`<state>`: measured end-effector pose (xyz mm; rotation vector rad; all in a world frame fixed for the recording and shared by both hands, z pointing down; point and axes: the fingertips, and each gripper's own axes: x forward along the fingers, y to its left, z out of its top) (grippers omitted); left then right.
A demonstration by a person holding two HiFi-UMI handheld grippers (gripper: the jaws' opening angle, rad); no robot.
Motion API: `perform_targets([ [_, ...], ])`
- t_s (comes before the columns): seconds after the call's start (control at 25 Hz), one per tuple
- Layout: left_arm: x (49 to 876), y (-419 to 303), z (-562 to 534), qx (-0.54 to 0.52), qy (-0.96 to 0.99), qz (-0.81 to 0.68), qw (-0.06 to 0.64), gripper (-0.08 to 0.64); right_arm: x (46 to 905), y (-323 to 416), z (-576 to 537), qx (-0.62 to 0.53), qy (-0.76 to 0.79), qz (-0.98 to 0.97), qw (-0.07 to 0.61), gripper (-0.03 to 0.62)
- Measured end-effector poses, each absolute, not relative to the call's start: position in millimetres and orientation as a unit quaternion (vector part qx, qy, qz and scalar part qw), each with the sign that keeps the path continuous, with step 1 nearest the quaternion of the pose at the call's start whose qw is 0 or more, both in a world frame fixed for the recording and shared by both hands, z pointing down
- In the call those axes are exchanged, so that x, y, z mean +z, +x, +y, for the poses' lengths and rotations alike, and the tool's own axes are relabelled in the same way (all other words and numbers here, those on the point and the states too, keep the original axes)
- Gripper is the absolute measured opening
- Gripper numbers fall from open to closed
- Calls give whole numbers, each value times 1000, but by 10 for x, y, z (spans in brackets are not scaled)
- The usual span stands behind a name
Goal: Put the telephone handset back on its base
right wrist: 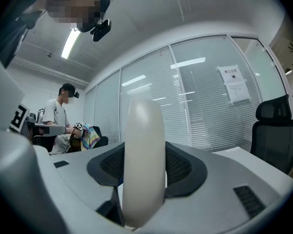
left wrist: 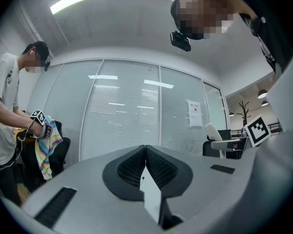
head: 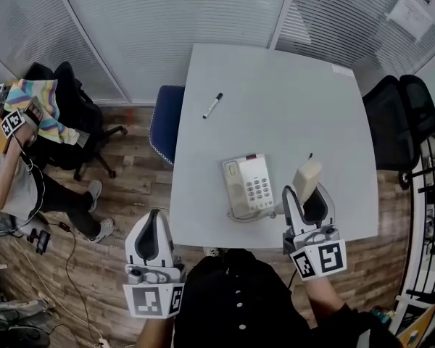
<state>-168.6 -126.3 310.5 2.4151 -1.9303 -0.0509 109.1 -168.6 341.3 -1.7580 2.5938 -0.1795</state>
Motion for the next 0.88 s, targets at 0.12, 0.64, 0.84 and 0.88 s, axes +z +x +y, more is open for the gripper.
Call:
perform_targets([
  [0.12, 3152, -1616, -1272, -9, 778, -627, 30, 17, 3564, 1066, -1707, -75, -549, 833, -6, 232],
  [0.64, 3431, -1577, -1222, 26, 763, -644, 57, 17, 4322, 841, -1819, -157, -517, 840, -51, 232],
  [0.84, 3569, -1569, -1189, 38, 760, -645, 69, 17, 4540, 740, -1886, -165, -510, 842, -60, 232],
  [0.88, 3591, -1571, -1186, 40, 760, -644, 71, 17, 4580, 713, -1905, -167, -509, 842, -62, 232],
])
